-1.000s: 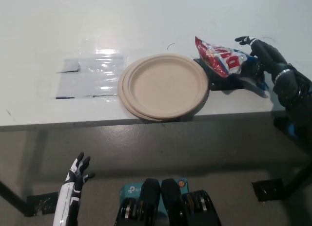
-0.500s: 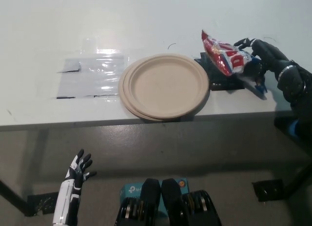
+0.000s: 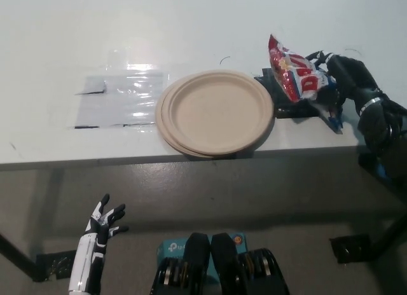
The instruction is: The robot picks up a small bag of sunflower seeds on the right hand side and take it to the empty plate on the left hand side then pours some sunflower seeds on to the plate.
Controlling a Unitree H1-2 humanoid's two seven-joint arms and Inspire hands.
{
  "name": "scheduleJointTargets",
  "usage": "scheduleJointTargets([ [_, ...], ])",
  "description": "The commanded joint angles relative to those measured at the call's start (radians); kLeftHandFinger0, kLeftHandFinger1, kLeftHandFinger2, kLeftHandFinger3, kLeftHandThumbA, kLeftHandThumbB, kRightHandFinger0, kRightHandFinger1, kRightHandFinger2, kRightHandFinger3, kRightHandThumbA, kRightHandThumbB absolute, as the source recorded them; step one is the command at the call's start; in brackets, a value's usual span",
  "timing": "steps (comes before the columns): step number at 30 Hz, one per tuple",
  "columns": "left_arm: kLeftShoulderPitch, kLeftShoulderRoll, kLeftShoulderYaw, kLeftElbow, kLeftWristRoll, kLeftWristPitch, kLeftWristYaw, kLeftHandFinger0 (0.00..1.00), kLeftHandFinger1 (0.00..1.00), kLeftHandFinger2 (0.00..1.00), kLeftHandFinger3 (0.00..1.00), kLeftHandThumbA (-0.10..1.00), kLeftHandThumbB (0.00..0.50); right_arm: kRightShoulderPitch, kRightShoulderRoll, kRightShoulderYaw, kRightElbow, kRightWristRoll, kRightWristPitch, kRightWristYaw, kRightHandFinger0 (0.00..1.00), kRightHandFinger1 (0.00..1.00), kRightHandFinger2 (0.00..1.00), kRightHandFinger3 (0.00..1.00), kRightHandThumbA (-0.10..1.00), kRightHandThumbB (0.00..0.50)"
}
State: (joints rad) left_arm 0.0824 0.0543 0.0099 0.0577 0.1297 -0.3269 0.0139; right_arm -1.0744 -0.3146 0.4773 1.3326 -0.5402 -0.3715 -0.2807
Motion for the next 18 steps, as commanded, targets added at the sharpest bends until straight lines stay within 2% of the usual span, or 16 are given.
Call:
scheduleJointTargets([
  [1,-0.011,0.012,0.008,-0.01,0.011,-0.025,0.017,0.75,0.84,0.82,1.0,1.0,0.023,-0.084,-0.041,0.021,-0.042,-0.053,-0.05,-0.11,0.0,0.28,0.77,0.82,-0.1,0.108],
  [2,-0.013,0.012,0.008,-0.009,0.015,-0.029,0.018,0.74,0.84,0.82,1.0,1.0,0.023,-0.088,-0.043,0.024,-0.045,-0.056,-0.049,-0.107,0.0,0.29,0.77,0.82,-0.1,0.107],
  [3,-0.013,0.014,0.007,-0.008,0.015,-0.03,0.017,0.74,0.84,0.81,0.99,1.0,0.031,-0.094,-0.049,0.045,-0.051,-0.081,-0.051,-0.122,0.0,0.29,0.78,0.81,-0.1,0.128],
  [6,-0.014,0.014,0.006,-0.009,0.016,-0.031,0.018,0.73,0.83,0.8,0.97,1.0,0.027,-0.104,-0.057,0.082,-0.062,-0.119,-0.05,-0.147,0.0,0.32,0.79,0.72,-0.1,0.147],
  [8,-0.014,0.014,0.006,-0.009,0.012,-0.03,0.015,0.72,0.82,0.78,0.96,1.0,0.027,-0.114,-0.065,0.143,-0.077,-0.189,-0.024,-0.179,0.0,0.37,0.83,0.76,-0.1,0.175],
  [9,-0.014,0.015,0.006,-0.009,0.009,-0.032,0.014,0.72,0.81,0.78,0.95,1.0,0.02,-0.122,-0.075,0.206,-0.087,-0.264,-0.016,-0.238,0.0,0.37,0.84,0.78,-0.1,0.205],
  [11,-0.013,0.015,0.005,-0.01,0.007,-0.031,0.012,0.72,0.8,0.76,0.93,1.0,0.024,-0.139,-0.087,0.316,-0.096,-0.381,0.038,-0.352,0.0,0.31,0.8,0.76,-0.1,0.213],
  [12,-0.013,0.015,0.006,-0.011,0.006,-0.029,0.012,0.72,0.8,0.75,0.93,1.0,0.024,-0.146,-0.089,0.345,-0.099,-0.407,0.063,-0.379,0.0,0.32,0.8,0.75,-0.1,0.209],
  [14,-0.017,0.015,0.007,-0.007,0.017,-0.031,0.018,0.72,0.79,0.74,0.92,1.0,0.021,-0.158,-0.089,0.372,-0.107,-0.427,0.089,-0.395,0.0,0.35,0.8,0.7,-0.1,0.218],
  [17,-0.019,0.014,0.007,-0.006,0.003,-0.033,0.013,0.72,0.77,0.72,0.91,1.0,0.013,-0.177,-0.088,0.407,-0.098,-0.438,0.108,-0.429,0.0,0.31,0.73,0.61,-0.1,0.243],
  [18,-0.018,0.013,0.007,-0.007,0.003,-0.032,0.013,0.72,0.77,0.72,0.91,1.0,0.014,-0.18,-0.089,0.411,-0.101,-0.438,0.104,-0.429,0.0,0.31,0.73,0.61,-0.1,0.243],
])
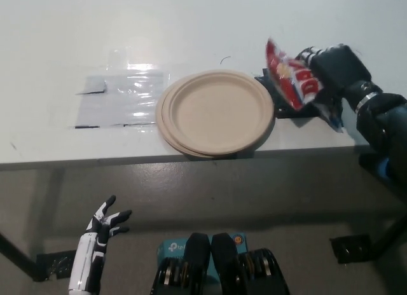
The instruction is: The robot picks up a small bag of sunflower seeds on the right hand side and take it to the empty plate on the left hand side then pours some sunflower seeds on to the plate.
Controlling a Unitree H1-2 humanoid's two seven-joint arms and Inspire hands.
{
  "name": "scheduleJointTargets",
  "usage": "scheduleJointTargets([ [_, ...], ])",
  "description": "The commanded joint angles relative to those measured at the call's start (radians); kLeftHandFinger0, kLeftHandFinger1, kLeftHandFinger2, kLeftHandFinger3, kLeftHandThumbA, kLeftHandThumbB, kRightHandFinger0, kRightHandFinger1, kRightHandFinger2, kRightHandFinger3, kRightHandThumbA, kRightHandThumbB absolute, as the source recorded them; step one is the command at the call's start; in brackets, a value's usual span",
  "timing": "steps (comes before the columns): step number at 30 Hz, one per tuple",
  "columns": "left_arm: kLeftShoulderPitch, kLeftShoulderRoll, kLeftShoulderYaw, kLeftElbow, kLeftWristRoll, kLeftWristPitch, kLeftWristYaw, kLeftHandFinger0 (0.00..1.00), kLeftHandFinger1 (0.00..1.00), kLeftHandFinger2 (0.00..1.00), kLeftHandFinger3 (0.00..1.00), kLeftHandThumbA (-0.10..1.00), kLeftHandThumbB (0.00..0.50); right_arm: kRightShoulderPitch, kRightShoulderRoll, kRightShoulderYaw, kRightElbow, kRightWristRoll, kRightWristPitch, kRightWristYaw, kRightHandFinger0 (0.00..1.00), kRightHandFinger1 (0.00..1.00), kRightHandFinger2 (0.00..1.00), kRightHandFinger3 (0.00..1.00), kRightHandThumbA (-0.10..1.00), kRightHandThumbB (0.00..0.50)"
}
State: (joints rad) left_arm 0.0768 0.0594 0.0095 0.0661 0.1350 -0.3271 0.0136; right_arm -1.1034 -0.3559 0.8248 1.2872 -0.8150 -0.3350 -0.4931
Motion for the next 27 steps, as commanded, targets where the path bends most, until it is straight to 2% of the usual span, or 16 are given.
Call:
scheduleJointTargets([
  [1,-0.013,0.008,0.008,-0.017,0.005,-0.029,0.017,0.71,0.77,0.71,0.9,1.0,0.015,-0.156,-0.051,0.073,-0.059,-0.169,0.066,-0.211,0.0,0.31,0.74,0.6,-0.1,0.236],
  [4,-0.011,0.007,0.01,-0.022,-0.002,-0.023,0.016,0.71,0.77,0.7,0.89,1.0,0.019,-0.162,-0.046,0.097,-0.046,-0.187,0.082,-0.237,0.0,0.29,0.72,0.57,-0.1,0.249],
  [8,-0.022,0.011,0.01,-0.012,0.004,-0.044,0.019,0.71,0.75,0.68,0.87,1.0,0.008,-0.175,-0.046,0.105,-0.036,-0.189,0.058,-0.237,0.0,0.29,0.7,0.56,-0.1,0.241],
  [9,-0.023,0.01,0.011,-0.013,0.002,-0.038,0.018,0.72,0.75,0.67,0.86,1.0,0.015,-0.179,-0.045,0.107,-0.034,-0.193,0.064,-0.217,0.0,0.3,0.72,0.57,-0.1,0.224],
  [11,-0.022,0.01,0.011,-0.014,-0.002,-0.034,0.017,0.72,0.76,0.67,0.85,1.0,0.014,-0.183,-0.046,0.112,-0.034,-0.201,0.067,-0.212,0.0,0.31,0.72,0.57,-0.1,0.235],
  [12,-0.021,0.011,0.01,-0.018,-0.001,-0.027,0.016,0.73,0.76,0.67,0.85,1.0,0.017,-0.185,-0.047,0.116,-0.032,-0.212,0.063,-0.239,0.0,0.28,0.68,0.54,-0.1,0.267],
  [13,-0.021,0.011,0.01,-0.018,0.0,-0.027,0.016,0.73,0.76,0.67,0.85,1.0,0.017,-0.188,-0.049,0.129,-0.029,-0.229,0.073,-0.253,0.0,0.26,0.66,0.52,-0.1,0.268],
  [15,-0.021,0.013,0.009,-0.019,0.006,-0.033,0.018,0.73,0.75,0.66,0.84,1.0,0.002,-0.193,-0.05,0.135,-0.031,-0.24,0.082,-0.249,0.0,0.25,0.66,0.53,-0.1,0.264],
  [17,-0.03,0.015,0.011,-0.02,0.001,-0.034,0.016,0.7,0.73,0.65,0.83,1.0,0.0,-0.203,-0.049,0.132,-0.025,-0.242,0.085,-0.257,0.0,0.25,0.66,0.52,-0.1,0.279],
  [18,-0.033,0.018,0.011,-0.016,0.013,-0.039,0.021,0.7,0.73,0.65,0.83,1.0,0.006,-0.207,-0.054,0.128,-0.032,-0.242,0.075,-0.254,0.0,0.27,0.66,0.5,-0.1,0.303],
  [20,-0.034,0.02,0.011,-0.014,0.011,-0.039,0.02,0.7,0.73,0.64,0.83,1.0,0.008,-0.211,-0.062,0.123,-0.046,-0.247,0.073,-0.251,0.0,0.25,0.65,0.48,-0.1,0.318],
  [22,-0.036,0.024,0.01,-0.015,0.014,-0.035,0.018,0.7,0.72,0.64,0.83,1.0,0.003,-0.22,-0.07,0.122,-0.053,-0.258,0.065,-0.273,0.0,0.22,0.63,0.48,-0.1,0.292],
  [23,-0.036,0.023,0.01,-0.018,0.022,-0.034,0.021,0.7,0.72,0.64,0.83,1.0,0.002,-0.225,-0.071,0.128,-0.054,-0.27,0.066,-0.281,0.0,0.18,0.61,0.47,-0.1,0.302],
  [24,-0.035,0.023,0.01,-0.019,0.025,-0.033,0.022,0.7,0.72,0.64,0.83,1.0,0.003,-0.228,-0.07,0.133,-0.052,-0.281,0.071,-0.291,0.0,0.15,0.59,0.47,-0.1,0.291],
  [26,-0.034,0.023,0.01,-0.017,0.016,-0.038,0.02,0.69,0.71,0.63,0.82,1.0,0.0,-0.23,-0.063,0.15,-0.052,-0.31,0.102,-0.301,0.0,0.14,0.58,0.46,-0.1,0.283],
  [27,-0.033,0.023,0.01,-0.019,0.023,-0.031,0.022,0.69,0.71,0.63,0.82,1.0,0.001,-0.23,-0.056,0.154,-0.048,-0.317,0.11,-0.301,0.0,0.13,0.57,0.46,-0.1,0.318],
])
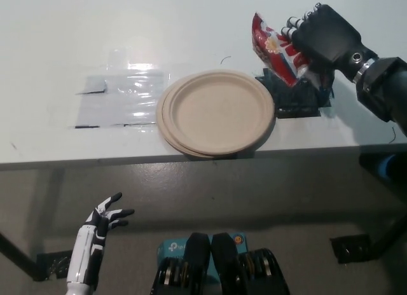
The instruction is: The robot picks up a small bag of sunflower seeds on the right hand side and take it to the empty plate on the left hand side then pours some sunflower seeds on to the plate.
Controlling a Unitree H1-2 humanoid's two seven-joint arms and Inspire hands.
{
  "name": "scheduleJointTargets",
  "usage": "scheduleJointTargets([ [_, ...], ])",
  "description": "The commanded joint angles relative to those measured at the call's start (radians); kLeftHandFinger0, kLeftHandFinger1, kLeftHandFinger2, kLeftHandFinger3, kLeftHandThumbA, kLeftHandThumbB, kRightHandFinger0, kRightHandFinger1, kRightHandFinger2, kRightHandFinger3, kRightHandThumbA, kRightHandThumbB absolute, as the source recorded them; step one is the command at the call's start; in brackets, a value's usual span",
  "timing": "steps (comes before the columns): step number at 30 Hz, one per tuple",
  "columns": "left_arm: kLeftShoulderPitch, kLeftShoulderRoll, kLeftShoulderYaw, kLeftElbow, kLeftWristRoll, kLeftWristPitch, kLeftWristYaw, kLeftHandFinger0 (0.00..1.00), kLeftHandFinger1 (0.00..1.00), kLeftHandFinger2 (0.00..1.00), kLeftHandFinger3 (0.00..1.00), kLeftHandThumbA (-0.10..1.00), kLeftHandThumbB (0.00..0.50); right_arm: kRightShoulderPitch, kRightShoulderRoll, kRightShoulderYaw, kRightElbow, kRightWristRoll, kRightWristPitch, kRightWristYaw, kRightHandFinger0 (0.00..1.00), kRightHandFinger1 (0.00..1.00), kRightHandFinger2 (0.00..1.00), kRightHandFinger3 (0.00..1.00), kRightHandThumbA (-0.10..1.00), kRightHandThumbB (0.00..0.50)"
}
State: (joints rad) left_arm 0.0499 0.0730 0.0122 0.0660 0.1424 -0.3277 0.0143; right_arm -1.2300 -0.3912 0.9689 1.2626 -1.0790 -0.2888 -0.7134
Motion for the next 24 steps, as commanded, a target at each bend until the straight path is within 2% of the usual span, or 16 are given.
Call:
scheduleJointTargets([
  [1,-0.006,0.01,0.006,-0.019,0.021,-0.028,0.021,0.7,0.71,0.63,0.83,1.0,0.0,-0.102,-0.019,0.025,-0.021,-0.074,0.085,-0.092,0.0,0.1,0.54,0.45,-0.1,0.322],
  [3,-0.003,0.009,0.005,-0.024,0.028,-0.024,0.022,0.7,0.71,0.64,0.83,1.0,0.0,-0.106,-0.005,0.064,-0.012,-0.119,0.124,-0.098,0.0,0.05,0.52,0.44,-0.1,0.285],
  [5,-0.002,0.008,0.004,-0.026,0.026,-0.022,0.019,0.71,0.71,0.64,0.83,1.0,0.008,-0.107,0.02,0.085,0.001,-0.13,0.15,-0.092,0.0,0.04,0.51,0.42,-0.1,0.28],
  [6,-0.002,0.008,0.004,-0.023,0.023,-0.028,0.019,0.7,0.71,0.63,0.83,1.0,0.009,-0.11,0.029,0.091,0.002,-0.133,0.147,-0.074,0.0,0.04,0.51,0.43,-0.1,0.267],
  [8,-0.001,0.009,0.003,-0.027,0.024,-0.026,0.016,0.7,0.71,0.63,0.83,1.0,0.011,-0.112,0.038,0.102,-0.001,-0.135,0.127,-0.056,0.0,0.03,0.51,0.44,-0.1,0.27],
  [10,-0.003,0.009,0.002,-0.029,0.026,-0.022,0.016,0.7,0.7,0.63,0.83,1.0,0.014,-0.114,0.062,0.107,0.017,-0.131,0.127,-0.053,0.0,0.0,0.51,0.38,-0.1,0.283],
  [12,-0.005,0.012,0.002,-0.032,0.029,-0.023,0.013,0.7,0.7,0.63,0.83,1.0,0.016,-0.12,0.089,0.12,0.033,-0.144,0.14,-0.052,0.0,0.0,0.4,0.27,-0.04,0.321],
  [15,-0.009,0.014,0.003,-0.034,0.018,-0.022,0.008,0.7,0.71,0.63,0.82,1.0,0.019,-0.127,0.105,0.138,0.045,-0.16,0.148,-0.04,0.0,0.0,0.35,0.16,-0.02,0.345],
  [17,-0.011,0.017,0.001,-0.036,0.024,-0.019,0.007,0.7,0.7,0.63,0.82,1.0,0.017,-0.131,0.116,0.154,0.043,-0.17,0.145,-0.012,0.0,0.0,0.36,0.15,-0.1,0.356],
  [18,-0.013,0.018,0.0,-0.038,0.021,-0.014,0.004,0.7,0.7,0.63,0.82,1.0,0.017,-0.132,0.121,0.165,0.044,-0.18,0.159,-0.02,0.0,0.0,0.35,0.12,-0.1,0.356],
  [20,-0.017,0.023,-0.002,-0.041,0.03,-0.013,0.003,0.7,0.69,0.62,0.82,1.0,0.001,-0.132,0.131,0.162,0.051,-0.17,0.138,-0.015,0.0,0.0,0.35,0.13,-0.1,0.345],
  [22,-0.018,0.022,-0.003,-0.042,0.028,-0.012,0.004,0.69,0.67,0.61,0.81,1.0,0.009,-0.135,0.14,0.169,0.06,-0.177,0.148,-0.005,0.0,0.0,0.34,0.12,-0.1,0.359],
  [24,-0.016,0.022,-0.004,-0.044,0.027,-0.013,0.004,0.69,0.67,0.61,0.81,1.0,0.016,-0.139,0.151,0.181,0.068,-0.189,0.157,0.019,0.0,0.0,0.27,0.1,-0.08,0.368],
])
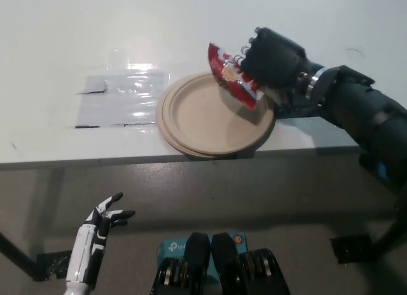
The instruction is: The robot picks up a small bag of sunflower seeds on the right hand side and take it to the empty plate on the left hand side then pours some sunflower seeds on to the plate.
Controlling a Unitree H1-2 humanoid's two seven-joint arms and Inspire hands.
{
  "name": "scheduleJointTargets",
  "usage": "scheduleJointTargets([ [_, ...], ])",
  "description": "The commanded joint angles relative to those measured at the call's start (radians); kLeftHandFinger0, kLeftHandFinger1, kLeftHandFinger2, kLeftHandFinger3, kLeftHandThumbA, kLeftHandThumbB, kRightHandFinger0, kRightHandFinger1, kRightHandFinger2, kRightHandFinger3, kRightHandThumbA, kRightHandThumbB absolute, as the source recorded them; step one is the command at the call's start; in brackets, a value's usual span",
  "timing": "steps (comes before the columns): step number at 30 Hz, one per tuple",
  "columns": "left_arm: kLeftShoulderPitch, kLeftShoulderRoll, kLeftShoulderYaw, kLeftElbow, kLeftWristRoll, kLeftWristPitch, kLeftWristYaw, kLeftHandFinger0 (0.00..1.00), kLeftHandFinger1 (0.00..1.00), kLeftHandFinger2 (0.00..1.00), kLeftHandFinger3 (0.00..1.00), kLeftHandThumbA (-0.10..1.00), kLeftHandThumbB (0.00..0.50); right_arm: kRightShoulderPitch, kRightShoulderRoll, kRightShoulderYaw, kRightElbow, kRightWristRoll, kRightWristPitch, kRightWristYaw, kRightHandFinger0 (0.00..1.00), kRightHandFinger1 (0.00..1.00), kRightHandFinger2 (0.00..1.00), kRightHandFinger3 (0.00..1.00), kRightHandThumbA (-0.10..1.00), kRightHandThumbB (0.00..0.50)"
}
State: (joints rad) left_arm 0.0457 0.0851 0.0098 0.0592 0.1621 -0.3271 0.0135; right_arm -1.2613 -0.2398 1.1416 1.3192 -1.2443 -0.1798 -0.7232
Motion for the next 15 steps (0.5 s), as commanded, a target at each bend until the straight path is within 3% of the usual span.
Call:
scheduleJointTargets([
  [1,-0.011,0.012,-0.002,-0.042,0.008,-0.007,0.003,0.7,0.67,0.61,0.82,1.0,0.025,-0.11,0.006,0.019,0.016,-0.036,0.062,0.041,0.0,0.0,0.25,0.08,-0.04,0.376],
  [4,-0.009,0.017,0.0,-0.049,0.005,-0.001,0.0,0.7,0.67,0.6,0.82,1.0,0.016,-0.116,0.015,0.031,0.027,-0.042,0.078,0.056,0.0,0.0,0.17,0.13,-0.03,0.399],
  [5,-0.009,0.019,-0.001,-0.049,0.008,-0.006,0.0,0.69,0.66,0.6,0.82,1.0,0.011,-0.125,0.012,0.043,0.027,-0.054,0.072,0.056,0.0,0.0,0.13,0.24,-0.05,0.426],
  [9,-0.008,0.02,-0.003,-0.054,0.008,0.001,-0.001,0.68,0.65,0.6,0.82,1.0,0.006,-0.147,0.008,0.065,0.038,-0.069,0.054,0.079,0.0,0.0,0.05,0.38,-0.04,0.429],
  [11,-0.006,0.019,-0.003,-0.055,0.004,-0.001,-0.002,0.67,0.65,0.6,0.82,1.0,0.011,-0.163,0.008,0.09,0.042,-0.086,0.047,0.096,0.0,0.0,0.0,0.28,-0.06,0.432],
  [12,-0.003,0.021,-0.004,-0.058,0.01,-0.002,-0.001,0.67,0.65,0.6,0.82,1.0,0.007,-0.173,0.007,0.105,0.043,-0.097,0.046,0.099,0.0,0.0,0.0,0.28,-0.08,0.438],
  [15,-0.002,0.024,-0.002,-0.071,0.014,0.009,-0.002,0.66,0.64,0.59,0.82,1.0,0.013,-0.186,0.006,0.14,0.045,-0.124,0.085,0.097,0.0,0.0,0.0,0.22,0.02,0.465],
])
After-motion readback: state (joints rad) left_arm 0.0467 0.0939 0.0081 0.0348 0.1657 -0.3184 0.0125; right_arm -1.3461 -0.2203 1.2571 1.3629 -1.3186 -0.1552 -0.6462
